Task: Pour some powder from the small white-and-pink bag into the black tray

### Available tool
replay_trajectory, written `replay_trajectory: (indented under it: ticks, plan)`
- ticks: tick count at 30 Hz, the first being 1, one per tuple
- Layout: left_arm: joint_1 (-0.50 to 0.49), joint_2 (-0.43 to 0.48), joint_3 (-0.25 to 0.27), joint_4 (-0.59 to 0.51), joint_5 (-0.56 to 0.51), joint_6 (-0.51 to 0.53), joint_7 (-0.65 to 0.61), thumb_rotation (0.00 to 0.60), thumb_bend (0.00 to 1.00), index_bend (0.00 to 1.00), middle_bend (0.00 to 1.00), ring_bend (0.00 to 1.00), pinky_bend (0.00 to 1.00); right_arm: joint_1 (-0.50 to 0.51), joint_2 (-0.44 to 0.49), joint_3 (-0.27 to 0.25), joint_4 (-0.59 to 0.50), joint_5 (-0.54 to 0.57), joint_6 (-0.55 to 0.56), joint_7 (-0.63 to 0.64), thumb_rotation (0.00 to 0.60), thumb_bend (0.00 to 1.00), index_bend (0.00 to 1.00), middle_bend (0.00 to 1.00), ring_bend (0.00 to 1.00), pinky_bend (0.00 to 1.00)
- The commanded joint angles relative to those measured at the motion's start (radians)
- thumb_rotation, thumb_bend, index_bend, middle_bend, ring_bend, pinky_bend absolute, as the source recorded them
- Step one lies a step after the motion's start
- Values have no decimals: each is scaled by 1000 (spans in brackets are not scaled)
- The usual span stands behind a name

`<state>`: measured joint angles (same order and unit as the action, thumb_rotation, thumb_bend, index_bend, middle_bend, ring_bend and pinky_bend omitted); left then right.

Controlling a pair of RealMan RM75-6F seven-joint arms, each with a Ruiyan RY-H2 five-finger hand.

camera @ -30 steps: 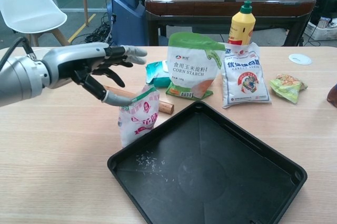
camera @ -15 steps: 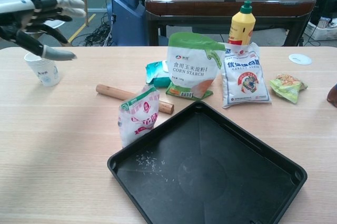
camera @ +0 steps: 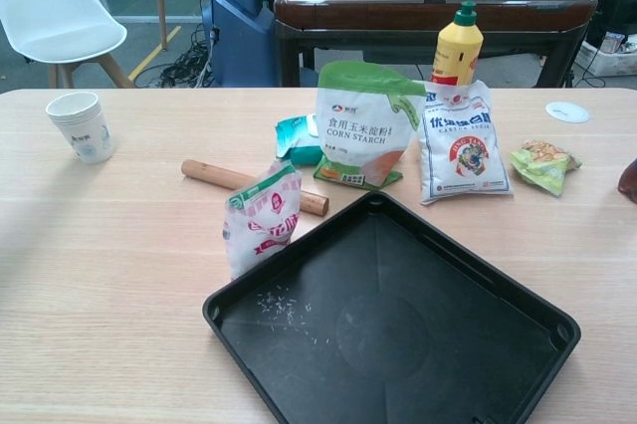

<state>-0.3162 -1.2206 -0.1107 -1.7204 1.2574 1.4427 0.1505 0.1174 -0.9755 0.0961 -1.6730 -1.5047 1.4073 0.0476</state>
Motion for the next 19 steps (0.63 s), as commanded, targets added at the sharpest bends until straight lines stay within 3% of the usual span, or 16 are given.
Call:
replay_trajectory:
  ticks: [1,8,19]
  plan:
    - [69,-12,44,-14,26,84,83,600,174,51,46,0,109,6,-10,-11,3,-31,5,10,600,166,81,196,99,117]
    - [148,-28,102,-60,83,162,155,600,174,51,45,0,100,6,-30,-28,17,-76,30,11,600,166,81,196,99,117]
    - [202,-52,93,-58,126,210,164,600,175,51,46,0,98,12,-37,-33,16,-73,29,8,600,166,81,196,99,117]
